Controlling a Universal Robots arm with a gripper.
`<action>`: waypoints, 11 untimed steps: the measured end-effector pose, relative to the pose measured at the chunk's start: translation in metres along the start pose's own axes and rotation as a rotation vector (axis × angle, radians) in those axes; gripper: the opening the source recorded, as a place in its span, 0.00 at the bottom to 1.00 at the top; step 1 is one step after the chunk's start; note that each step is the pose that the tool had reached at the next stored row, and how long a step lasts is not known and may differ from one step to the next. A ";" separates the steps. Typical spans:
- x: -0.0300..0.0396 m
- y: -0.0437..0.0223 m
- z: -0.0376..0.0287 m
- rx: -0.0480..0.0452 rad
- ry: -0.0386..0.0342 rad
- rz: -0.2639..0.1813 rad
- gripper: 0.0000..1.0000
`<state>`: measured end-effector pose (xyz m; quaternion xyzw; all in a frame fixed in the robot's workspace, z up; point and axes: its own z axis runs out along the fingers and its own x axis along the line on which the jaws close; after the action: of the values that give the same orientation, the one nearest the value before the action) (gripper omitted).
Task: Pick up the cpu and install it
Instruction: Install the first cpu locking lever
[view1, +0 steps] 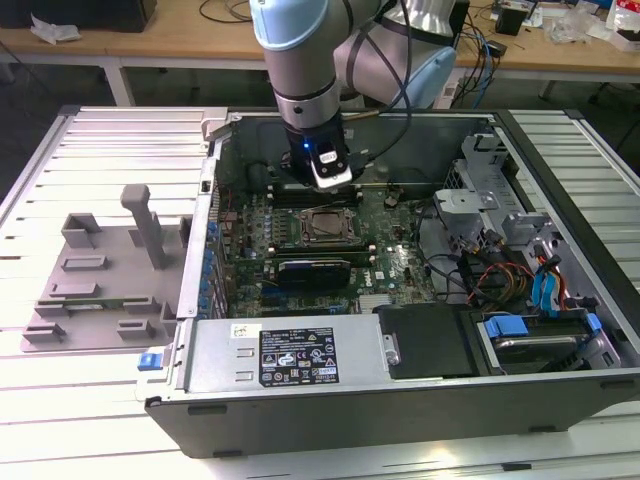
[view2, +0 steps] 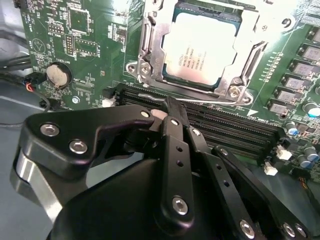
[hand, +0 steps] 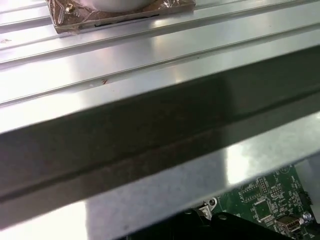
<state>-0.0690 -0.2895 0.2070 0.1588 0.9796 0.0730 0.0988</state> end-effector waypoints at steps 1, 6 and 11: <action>0.0020 -0.0007 0.0004 -0.0012 -0.0036 0.000 0.11; 0.0045 -0.0020 0.0037 -0.0038 -0.0113 -0.001 0.11; 0.0048 -0.0027 0.0058 -0.0036 -0.0116 -0.001 0.11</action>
<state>-0.0729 -0.2898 0.2002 0.1583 0.9790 0.0738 0.1048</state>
